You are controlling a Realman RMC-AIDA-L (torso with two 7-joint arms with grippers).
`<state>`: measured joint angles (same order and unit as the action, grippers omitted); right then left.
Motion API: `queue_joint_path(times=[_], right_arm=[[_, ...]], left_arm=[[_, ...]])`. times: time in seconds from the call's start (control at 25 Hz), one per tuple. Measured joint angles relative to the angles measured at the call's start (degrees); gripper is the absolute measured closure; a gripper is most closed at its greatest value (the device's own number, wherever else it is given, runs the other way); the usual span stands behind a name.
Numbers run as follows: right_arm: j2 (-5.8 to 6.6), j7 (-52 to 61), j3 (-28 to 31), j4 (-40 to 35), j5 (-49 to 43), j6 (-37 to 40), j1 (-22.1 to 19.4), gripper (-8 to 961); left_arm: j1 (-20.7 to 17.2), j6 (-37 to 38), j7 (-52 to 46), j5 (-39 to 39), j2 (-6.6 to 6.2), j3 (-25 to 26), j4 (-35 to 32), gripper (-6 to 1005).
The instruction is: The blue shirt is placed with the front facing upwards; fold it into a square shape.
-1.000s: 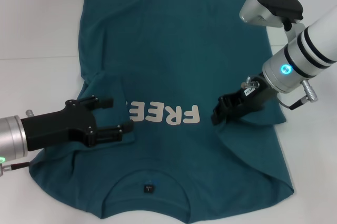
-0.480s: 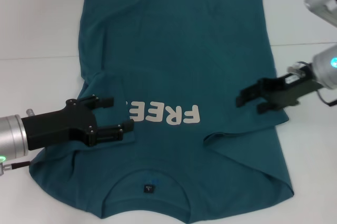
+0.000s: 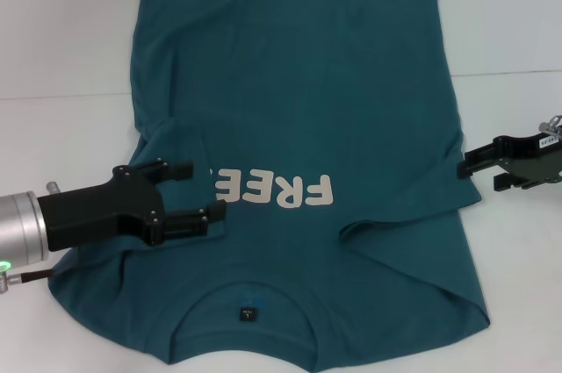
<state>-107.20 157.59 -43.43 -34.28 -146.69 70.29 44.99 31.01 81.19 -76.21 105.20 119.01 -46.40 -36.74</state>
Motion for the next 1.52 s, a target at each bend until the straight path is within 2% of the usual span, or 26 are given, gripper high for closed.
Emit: queue_joint_path(times=[0.36,0.64,1.2,1.44,1.52], right_arm=[[-0.58,-0.1,0.0,1.9,-1.9,-4.7,-0.3,235],[-1.71,-0.4,-0.1,4.2,-1.9,-7.5,0.8,234],[-2.59,-0.6,-0.5,6.7,-2.4,-9.3,1.7,234],[-3.11,-1.7,-0.6,6.3,-1.9,-9.7,1.7,433],[-3.24,-2.0,-0.4,5.9,-1.7,-9.5,1.7,528]], left_arm=[[0.1,0.1,0.0,0.0,0.00,0.0,0.0,113],[0.0,0.2,0.0,0.0,0.00,0.0,0.0,113],[0.0,0.6,0.0,0.0,-0.02,0.0,0.0,114],[0.3,0.5,0.0,0.0,-0.09,0.0,0.0,114],[0.3,0.6,0.0,0.0,-0.10,0.0,0.0,114]])
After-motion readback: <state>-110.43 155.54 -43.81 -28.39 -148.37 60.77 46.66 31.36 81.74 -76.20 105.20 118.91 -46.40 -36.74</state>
